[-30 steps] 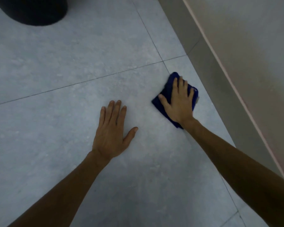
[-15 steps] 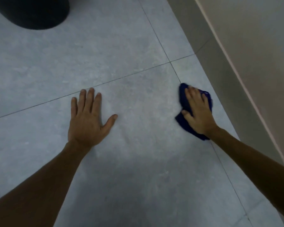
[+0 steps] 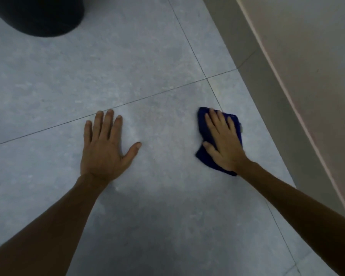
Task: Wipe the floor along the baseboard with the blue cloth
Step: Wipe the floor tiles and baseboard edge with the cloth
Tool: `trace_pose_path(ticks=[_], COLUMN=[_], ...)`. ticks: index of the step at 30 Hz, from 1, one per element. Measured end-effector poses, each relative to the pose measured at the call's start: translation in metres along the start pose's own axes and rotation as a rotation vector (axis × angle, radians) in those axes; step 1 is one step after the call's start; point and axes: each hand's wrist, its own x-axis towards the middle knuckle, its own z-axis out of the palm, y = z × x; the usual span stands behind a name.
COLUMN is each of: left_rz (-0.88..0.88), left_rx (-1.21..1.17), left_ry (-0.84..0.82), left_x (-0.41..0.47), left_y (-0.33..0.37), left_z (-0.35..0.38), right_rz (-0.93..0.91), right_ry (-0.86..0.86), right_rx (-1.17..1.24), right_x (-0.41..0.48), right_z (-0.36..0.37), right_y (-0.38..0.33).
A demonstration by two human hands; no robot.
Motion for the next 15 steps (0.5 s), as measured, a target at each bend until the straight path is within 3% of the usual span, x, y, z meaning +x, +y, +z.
trace_pose_path(ticks=[4, 7, 9, 12, 15], left_rz=[-0.001, 0.001, 0.0, 0.005, 0.01], left_rx=[0.005, 0.007, 0.006, 0.01, 0.001], left_ry=[0.012, 0.011, 0.021, 0.024, 0.02], left_x=[0.0, -0.001, -0.001, -0.001, -0.001], left_y=[0.001, 0.0, 0.001, 0.001, 0.0], left_z=[0.001, 0.001, 0.001, 0.001, 0.0], right_rz=[0.255, 0.377, 0.273, -0.01, 0.046], right_ry=[0.069, 0.127, 0.12, 0.025, 0.011], right_rx=[-0.017, -0.001, -0.04, -0.077, -0.069], right_x=[0.054, 0.12, 0.109, 0.017, -0.04], right_z=[-0.012, -0.013, -0.003, 0.013, 0.013], right_y=[0.032, 0.01, -0.019, -0.041, -0.014])
